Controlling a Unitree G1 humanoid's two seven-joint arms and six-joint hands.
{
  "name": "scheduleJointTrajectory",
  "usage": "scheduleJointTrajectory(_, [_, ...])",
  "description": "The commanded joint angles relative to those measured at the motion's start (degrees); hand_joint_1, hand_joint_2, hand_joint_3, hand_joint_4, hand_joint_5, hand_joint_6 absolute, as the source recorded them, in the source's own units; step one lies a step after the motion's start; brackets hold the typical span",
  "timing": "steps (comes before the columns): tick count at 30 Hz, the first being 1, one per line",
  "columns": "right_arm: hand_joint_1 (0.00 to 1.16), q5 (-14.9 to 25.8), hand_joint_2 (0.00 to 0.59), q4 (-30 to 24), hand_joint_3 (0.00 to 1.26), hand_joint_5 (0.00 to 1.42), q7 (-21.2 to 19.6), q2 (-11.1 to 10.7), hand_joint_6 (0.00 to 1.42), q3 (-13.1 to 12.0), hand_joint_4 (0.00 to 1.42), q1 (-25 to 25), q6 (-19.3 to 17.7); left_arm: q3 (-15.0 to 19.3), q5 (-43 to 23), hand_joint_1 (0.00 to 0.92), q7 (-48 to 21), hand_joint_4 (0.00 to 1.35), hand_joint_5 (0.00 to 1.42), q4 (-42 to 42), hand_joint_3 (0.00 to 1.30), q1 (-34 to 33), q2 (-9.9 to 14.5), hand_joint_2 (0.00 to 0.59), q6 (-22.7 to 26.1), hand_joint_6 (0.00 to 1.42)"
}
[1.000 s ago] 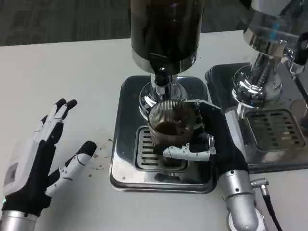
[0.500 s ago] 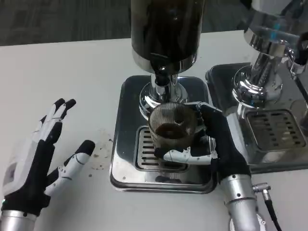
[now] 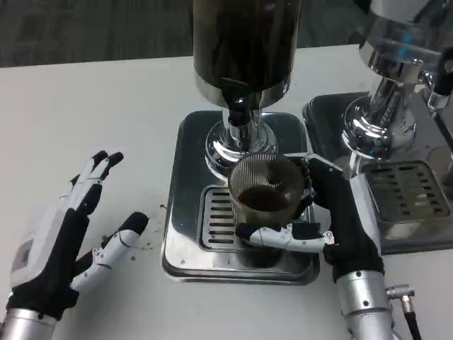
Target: Grasp the cup under the faucet to collect the drink, then remove the cup.
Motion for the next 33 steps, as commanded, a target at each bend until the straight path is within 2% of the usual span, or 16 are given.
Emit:
scheduleJointTrajectory(1, [1.08,0.69,0.097,-5.3,0.68,0.84,1.68,-0.59,0.98,-0.29,0.85,1.36,0.17,-0.54,-0.88,0.0,-1.96,0.0,0.1,-0.51,0.11,0.37,1.0,0.195,-0.4,0.02])
scheduleJointTrajectory(14, [1.09,2.35,0.101,-20.12,0.69,0.85,8.2,-1.92,1.0,-0.42,0.86,9.01,4.16,0.67,-0.93,0.0,-3.44,0.0,0.08,-7.4,0.09,5.57,3.39,0.194,-0.73,0.01])
scheduleJointTrajectory(23, [1.08,3.44,0.099,-24.63,0.7,0.86,11.78,-2.47,1.02,-0.78,0.87,11.23,6.17,1.05,-0.48,0.0,-4.11,0.0,0.07,-10.42,0.08,7.89,3.96,0.186,-0.21,0.01])
scheduleJointTrajectory(33, [1.07,5.64,0.097,-32.44,0.7,0.87,17.36,-3.54,1.03,0.0,0.87,14.43,8.85,3.01,3.62,0.0,-2.73,0.0,0.06,-16.82,0.07,13.56,5.99,0.185,-0.52,0.0])
